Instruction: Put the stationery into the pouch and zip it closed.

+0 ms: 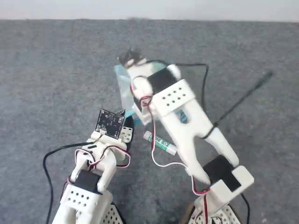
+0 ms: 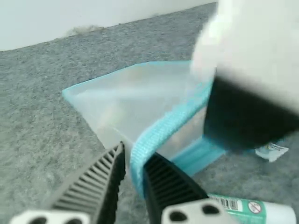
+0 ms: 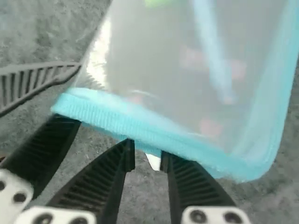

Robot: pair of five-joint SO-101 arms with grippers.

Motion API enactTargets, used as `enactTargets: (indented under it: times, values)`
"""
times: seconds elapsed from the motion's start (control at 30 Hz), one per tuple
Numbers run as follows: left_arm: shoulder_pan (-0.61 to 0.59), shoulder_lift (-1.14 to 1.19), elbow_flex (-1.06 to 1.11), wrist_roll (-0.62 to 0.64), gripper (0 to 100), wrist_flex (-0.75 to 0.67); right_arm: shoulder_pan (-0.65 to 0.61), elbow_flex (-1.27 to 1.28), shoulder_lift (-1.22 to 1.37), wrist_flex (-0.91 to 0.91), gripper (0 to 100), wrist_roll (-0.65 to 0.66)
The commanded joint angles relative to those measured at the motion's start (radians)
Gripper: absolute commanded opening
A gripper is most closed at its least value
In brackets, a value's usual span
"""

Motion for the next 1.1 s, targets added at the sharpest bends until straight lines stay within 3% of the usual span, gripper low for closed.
enactTargets:
  times: [0.0, 0.23, 0.43, 0.57, 0.67, 0.83, 0.93, 1.07]
  values:
    - [0.006, 0.008, -0.022, -0.005, 1, -0.014, 0.015, 0.077, 0.005, -0.147, 14.8, 0.021]
    - [0.006, 0.006, -0.022, -0.005, 1, -0.014, 0.091, 0.153, -0.139, -0.179, 13.8, 0.025]
    - [0.006, 0.006, -0.022, -0.005, 1, -0.014, 0.156, 0.397, -0.415, -0.318, 12.9, 0.049]
    - [0.006, 0.009, -0.022, -0.005, 1, -0.014, 0.157, 0.617, -0.565, -0.469, 13.1, 0.123]
    - [0.006, 0.009, -0.021, -0.005, 1, -0.014, 0.153, 0.718, -0.661, -0.51, 13.7, 0.262]
    - [0.006, 0.009, -0.021, -0.005, 1, -0.014, 0.154, 0.767, -0.766, -0.512, 26.4, 0.509]
    - [0.006, 0.009, -0.021, -0.005, 1, -0.014, 0.154, 0.764, -0.773, -0.515, 32.2, 0.54]
    - [0.006, 0.009, -0.021, -0.005, 1, -0.014, 0.154, 0.764, -0.783, -0.539, 32.1, 0.569]
